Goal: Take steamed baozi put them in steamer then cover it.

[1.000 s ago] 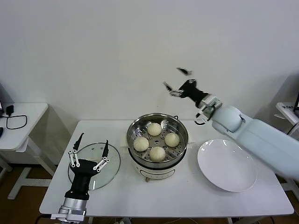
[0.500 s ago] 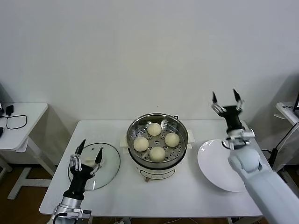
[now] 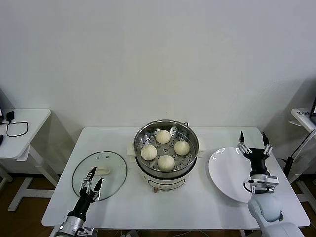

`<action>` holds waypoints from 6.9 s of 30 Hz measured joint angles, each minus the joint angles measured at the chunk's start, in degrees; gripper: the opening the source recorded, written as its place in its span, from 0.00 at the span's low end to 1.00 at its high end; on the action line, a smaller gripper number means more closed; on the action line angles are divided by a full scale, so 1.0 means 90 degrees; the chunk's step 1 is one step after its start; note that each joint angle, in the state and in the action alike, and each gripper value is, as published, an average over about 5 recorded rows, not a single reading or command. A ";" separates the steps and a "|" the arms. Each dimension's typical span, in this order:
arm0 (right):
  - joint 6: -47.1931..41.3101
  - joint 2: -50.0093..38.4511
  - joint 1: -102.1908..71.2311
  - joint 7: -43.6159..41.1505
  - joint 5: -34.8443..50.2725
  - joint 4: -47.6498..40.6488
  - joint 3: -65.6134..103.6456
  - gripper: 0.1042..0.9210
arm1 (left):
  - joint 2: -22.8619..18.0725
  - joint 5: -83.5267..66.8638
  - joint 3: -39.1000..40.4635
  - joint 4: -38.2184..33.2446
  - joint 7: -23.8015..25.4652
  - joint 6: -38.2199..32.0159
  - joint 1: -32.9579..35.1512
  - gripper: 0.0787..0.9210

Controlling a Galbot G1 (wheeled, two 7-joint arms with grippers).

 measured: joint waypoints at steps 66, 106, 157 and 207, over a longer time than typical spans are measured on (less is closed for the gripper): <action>0.0069 0.0649 -0.0336 -0.0006 -0.0783 -0.0250 0.0260 0.88 | 0.0425 -0.0432 0.0049 -0.0538 0.0792 0.1391 -0.1908 0.13; -0.0641 0.0974 -0.0014 -0.0145 -0.1041 -0.0644 0.0163 0.88 | -0.1662 0.1423 0.4234 -0.1000 0.3458 0.4422 -0.3958 0.13; -0.0529 0.1142 0.0153 -0.0169 -0.1201 -0.0931 0.0344 0.88 | -0.2144 0.2285 0.4334 0.0043 0.3853 0.4353 -0.4196 0.13; -0.0868 0.1032 -0.0008 -0.0141 -0.0977 -0.0584 0.0168 0.88 | -0.0714 -0.0954 0.3015 -0.2965 0.2742 0.3774 -0.2284 0.88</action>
